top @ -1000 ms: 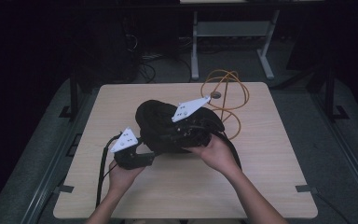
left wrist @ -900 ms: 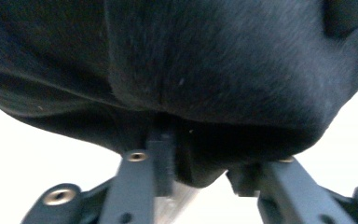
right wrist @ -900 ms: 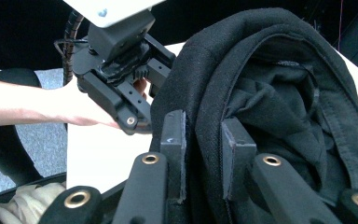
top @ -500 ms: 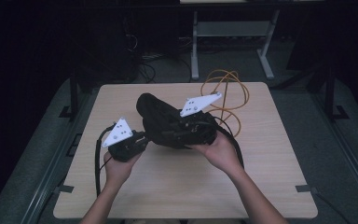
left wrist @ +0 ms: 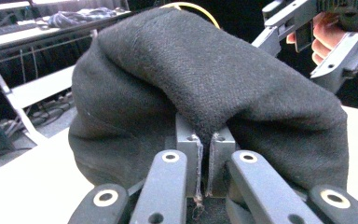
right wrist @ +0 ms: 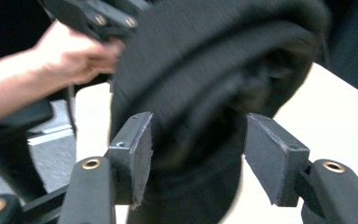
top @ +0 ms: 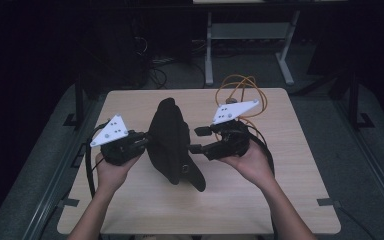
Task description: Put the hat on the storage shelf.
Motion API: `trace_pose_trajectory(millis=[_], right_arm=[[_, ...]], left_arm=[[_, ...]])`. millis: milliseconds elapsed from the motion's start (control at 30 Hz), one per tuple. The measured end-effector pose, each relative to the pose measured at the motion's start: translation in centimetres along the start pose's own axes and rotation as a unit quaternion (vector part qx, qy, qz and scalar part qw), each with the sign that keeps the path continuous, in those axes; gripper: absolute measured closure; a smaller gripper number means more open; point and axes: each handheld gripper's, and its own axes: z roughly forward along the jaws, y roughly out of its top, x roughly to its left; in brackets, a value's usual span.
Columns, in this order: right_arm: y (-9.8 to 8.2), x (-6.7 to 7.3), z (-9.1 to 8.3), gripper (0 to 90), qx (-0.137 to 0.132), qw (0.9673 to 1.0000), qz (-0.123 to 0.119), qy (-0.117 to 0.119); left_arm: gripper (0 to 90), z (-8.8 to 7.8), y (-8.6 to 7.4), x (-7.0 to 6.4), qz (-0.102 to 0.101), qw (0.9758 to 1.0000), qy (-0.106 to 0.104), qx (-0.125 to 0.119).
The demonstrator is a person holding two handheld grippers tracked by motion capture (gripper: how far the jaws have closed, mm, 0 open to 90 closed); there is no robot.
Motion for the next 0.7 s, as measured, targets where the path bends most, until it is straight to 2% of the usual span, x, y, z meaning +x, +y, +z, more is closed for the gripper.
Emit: trace_pose_trajectory(millis=[200, 300, 533, 633, 667, 700], right_arm=[[-1.2, -0.9, -0.9, 38.8, 0.005, 0.9999, 0.012, -0.01], [-2.3, -1.6, -1.5, 37.9, 0.007, 0.9996, 0.025, -0.014], [-4.1, -2.2, -2.1, 36.4, 0.018, 0.999, 0.03, -0.029], [-5.6, -2.7, -2.6, 35.7, 0.019, 0.9984, 0.039, -0.037], [-5.6, -2.7, -2.6, 35.7, 0.019, 0.9984, 0.039, -0.037], [-6.5, -3.0, -2.9, 35.3, 0.02, 0.9979, 0.045, -0.041]], left_arm=[[86.8, -0.3, 0.0, 0.6, -0.007, 1.0, 0.0, 0.006], [86.8, -0.3, 0.3, 0.9, -0.005, 0.9998, 0.002, 0.019], [86.8, -0.3, 0.6, 1.8, -0.015, 0.9995, -0.001, 0.026], [86.8, -0.3, 0.8, 2.2, -0.024, 0.9994, -0.005, 0.025], [86.8, -0.2, 0.8, 2.4, -0.026, 0.9993, -0.005, 0.027], [86.8, -0.2, 0.9, 2.4, -0.026, 0.9992, -0.006, 0.029]])
